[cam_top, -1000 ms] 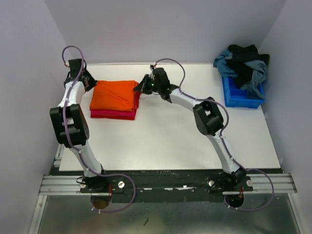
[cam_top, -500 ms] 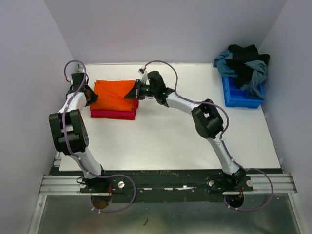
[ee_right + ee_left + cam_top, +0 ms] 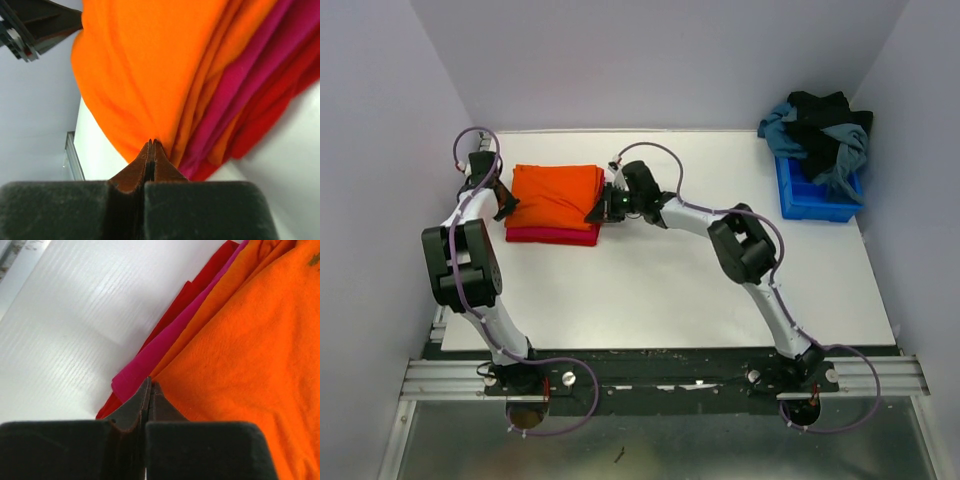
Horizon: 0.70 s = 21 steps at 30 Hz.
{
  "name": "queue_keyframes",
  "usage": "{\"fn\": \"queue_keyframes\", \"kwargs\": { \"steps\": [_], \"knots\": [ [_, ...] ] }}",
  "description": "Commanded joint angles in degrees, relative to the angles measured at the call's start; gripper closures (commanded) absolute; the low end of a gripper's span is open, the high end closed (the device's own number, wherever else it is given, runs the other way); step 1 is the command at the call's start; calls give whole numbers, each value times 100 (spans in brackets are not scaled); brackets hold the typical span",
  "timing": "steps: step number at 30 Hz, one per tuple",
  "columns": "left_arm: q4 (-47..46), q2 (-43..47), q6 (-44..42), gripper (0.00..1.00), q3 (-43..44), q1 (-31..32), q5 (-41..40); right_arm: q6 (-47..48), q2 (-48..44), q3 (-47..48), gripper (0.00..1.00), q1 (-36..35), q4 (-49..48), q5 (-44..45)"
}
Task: Fold and stack the t-shirts
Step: Put the neatly folded tshirt into the corner of the board with both arms
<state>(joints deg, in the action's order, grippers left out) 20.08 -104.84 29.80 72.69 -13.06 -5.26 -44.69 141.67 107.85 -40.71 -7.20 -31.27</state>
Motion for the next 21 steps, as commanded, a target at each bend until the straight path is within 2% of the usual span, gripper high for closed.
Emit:
{"fn": "queue_keyframes", "kwargs": {
  "steps": [1, 5, 9, 11, 12, 13, 14, 15, 18, 21],
  "knots": [
    [120, 875, -106, 100, -228, -56, -493, 548, -1041, -930, 99, 72, -78, 392],
    [-660, 2043, 200, 98, -1218, 84, -258, 847, -2641, -2827, 99, 72, -1229, 1050],
    [-1260, 3063, 500, 95, -2038, 452, 191, 1111, -3950, -4120, 86, 72, -1442, 1648],
    [-1322, 3424, 509, 90, -2266, 943, 61, 1207, -4653, -4823, 58, 72, -1486, 2052],
    [-1357, 3574, 526, 86, -2381, 1215, -36, 1225, -5074, -5227, 38, 72, -1495, 2315],
    [-1435, 3767, 553, 80, -2495, 1549, -28, 1269, -5435, -5570, 19, 72, -1503, 2536],
    [-1567, 3925, 588, 70, -2653, 1770, 59, 1339, -5865, -5930, 8, 72, -1451, 2712],
    [-1681, 4058, 649, 66, -2811, 1963, 173, 1392, -6253, -6195, 0, 81, -1329, 2931],
    [-2225, 4558, 711, 39, -3452, 2359, 673, 1681, -7474, -6820, 0, 81, -513, 3616],
    [-2552, 4980, 545, 15, -4024, 2816, 693, 1876, -8643, -7277, 0, 81, 462, 4232]
  ]
}}
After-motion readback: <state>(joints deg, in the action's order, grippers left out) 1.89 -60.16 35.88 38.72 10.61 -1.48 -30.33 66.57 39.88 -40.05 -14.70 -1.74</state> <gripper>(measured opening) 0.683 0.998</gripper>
